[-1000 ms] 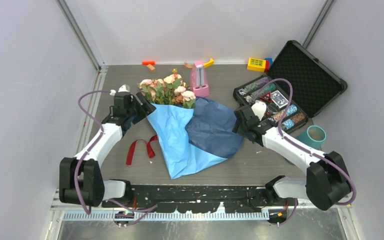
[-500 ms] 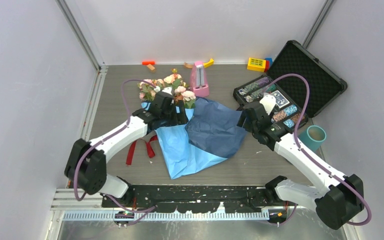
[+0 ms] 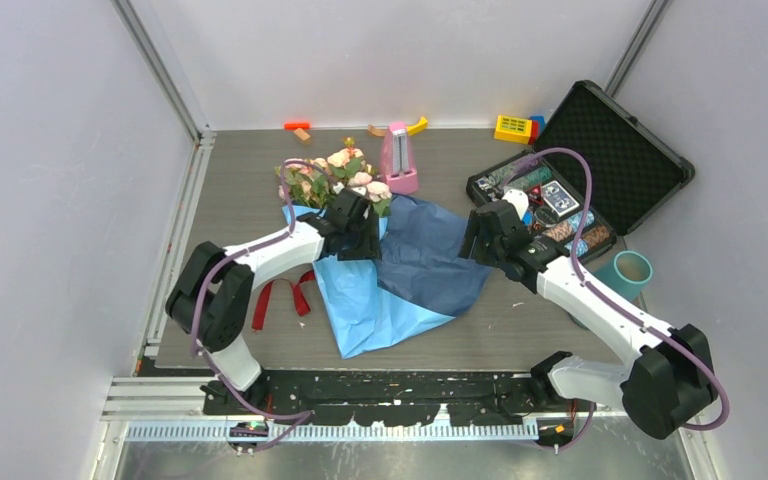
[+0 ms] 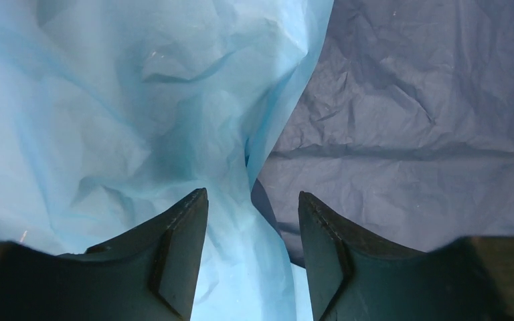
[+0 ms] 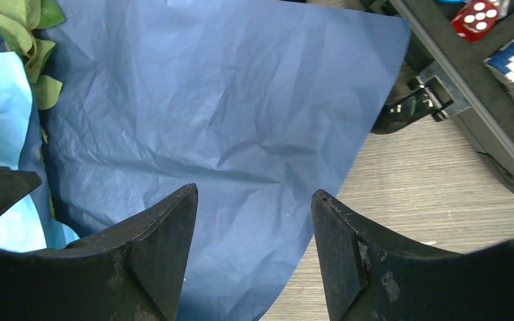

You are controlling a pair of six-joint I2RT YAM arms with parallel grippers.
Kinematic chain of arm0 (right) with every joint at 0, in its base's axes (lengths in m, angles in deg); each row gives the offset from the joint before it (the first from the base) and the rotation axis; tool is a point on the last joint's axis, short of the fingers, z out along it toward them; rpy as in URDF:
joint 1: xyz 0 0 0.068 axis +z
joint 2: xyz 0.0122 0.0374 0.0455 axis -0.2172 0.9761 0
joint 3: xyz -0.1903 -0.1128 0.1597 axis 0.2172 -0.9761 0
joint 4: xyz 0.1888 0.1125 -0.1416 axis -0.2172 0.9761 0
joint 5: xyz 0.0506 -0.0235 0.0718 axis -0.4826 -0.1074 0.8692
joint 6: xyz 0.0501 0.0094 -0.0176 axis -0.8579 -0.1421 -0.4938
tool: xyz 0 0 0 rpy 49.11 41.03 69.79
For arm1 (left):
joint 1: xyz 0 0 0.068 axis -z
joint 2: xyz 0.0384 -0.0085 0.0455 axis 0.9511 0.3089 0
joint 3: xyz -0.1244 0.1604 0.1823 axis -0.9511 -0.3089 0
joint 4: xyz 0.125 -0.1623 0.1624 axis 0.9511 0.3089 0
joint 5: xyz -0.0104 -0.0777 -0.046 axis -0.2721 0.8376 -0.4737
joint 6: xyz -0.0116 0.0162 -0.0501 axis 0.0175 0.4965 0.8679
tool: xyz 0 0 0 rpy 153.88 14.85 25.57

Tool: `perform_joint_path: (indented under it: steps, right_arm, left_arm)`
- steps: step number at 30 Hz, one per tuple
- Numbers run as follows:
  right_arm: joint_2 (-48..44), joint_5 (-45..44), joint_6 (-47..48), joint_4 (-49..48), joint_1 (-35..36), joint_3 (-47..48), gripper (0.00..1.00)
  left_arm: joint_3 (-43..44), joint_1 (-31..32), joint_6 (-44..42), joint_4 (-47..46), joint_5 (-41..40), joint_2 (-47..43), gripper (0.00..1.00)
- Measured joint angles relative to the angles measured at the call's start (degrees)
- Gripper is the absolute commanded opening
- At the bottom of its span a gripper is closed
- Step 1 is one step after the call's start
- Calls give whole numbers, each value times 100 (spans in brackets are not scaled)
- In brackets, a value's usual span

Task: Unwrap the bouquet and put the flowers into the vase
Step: Unfold the wrapping paper at the center of the board.

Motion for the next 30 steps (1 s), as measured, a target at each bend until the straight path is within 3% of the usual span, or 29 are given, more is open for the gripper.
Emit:
perform_joint_path:
  steps: [6, 8, 10, 13, 30]
  right_arm:
    - [105, 299, 2, -173, 0, -9, 68]
    - [153, 361, 4, -245, 0, -9, 68]
    - [243, 415, 9, -315, 0, -9, 67]
    - [389, 494, 26, -356, 0, -9, 67]
    - [584, 807, 2, -426, 0, -9, 67]
  left_arm:
    - [138, 76, 2, -11, 37, 297, 51]
    - [210, 118, 0, -13, 37, 428, 39]
    - [260, 153, 13, -26, 39, 544, 16]
    - [295, 179, 0, -48, 90, 660, 0]
    - [295, 184, -9, -127, 33, 315, 0]
